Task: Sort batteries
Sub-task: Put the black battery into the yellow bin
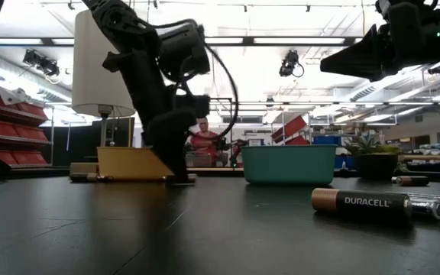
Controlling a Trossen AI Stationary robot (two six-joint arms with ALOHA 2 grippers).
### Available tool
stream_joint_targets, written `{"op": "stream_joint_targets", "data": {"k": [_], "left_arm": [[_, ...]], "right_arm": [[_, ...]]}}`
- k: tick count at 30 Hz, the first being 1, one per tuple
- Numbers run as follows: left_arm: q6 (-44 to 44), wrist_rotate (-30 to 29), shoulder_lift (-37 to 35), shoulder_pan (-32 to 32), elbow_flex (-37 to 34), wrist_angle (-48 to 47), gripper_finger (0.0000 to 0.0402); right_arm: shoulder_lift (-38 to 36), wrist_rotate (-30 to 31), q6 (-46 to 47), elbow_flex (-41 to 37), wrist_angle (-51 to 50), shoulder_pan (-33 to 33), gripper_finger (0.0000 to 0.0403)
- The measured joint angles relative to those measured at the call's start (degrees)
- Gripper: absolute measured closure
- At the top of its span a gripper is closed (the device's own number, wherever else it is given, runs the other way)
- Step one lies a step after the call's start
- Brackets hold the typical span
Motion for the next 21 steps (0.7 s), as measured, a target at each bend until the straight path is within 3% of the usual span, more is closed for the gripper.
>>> {"op": "stream_joint_targets", "data": {"k": [3, 7, 11, 15, 18, 21], "left_arm": [[-0.9, 0.5, -0.25, -1.39, 1.46, 1.57, 0.0354], [-0.81, -3.71, -3.7, -2.3, 5.36, 0.0, 0.0354], [-2.15, -14.95, -8.89, -2.64, 9.42, -11.4, 0.0354], [-13.31, -26.39, -12.55, -1.64, 10.74, -28.54, 0.0353], [-21.22, -28.95, -12.35, -0.61, 10.58, -39.79, 0.0309], [-21.28, -29.02, -11.2, -0.68, 10.55, -42.31, 0.0242]], "right_arm": [[0.0, -0.15, 0.02, 0.0, -0.04, 0.02, 0.0279], [0.02, -0.22, 0.44, 0.02, -0.51, 0.16, 0.0279], [0.02, -0.22, 0.46, 0.02, -0.68, 0.6, 0.0279], [0.02, -0.22, 0.48, 0.02, -0.26, 0.85, 0.0279], [0.02, -0.27, 0.51, 0.02, -0.01, 0.96, 0.028], [0.02, -0.35, 0.5, 0.02, 0.07, 1.07, 0.028]]}}
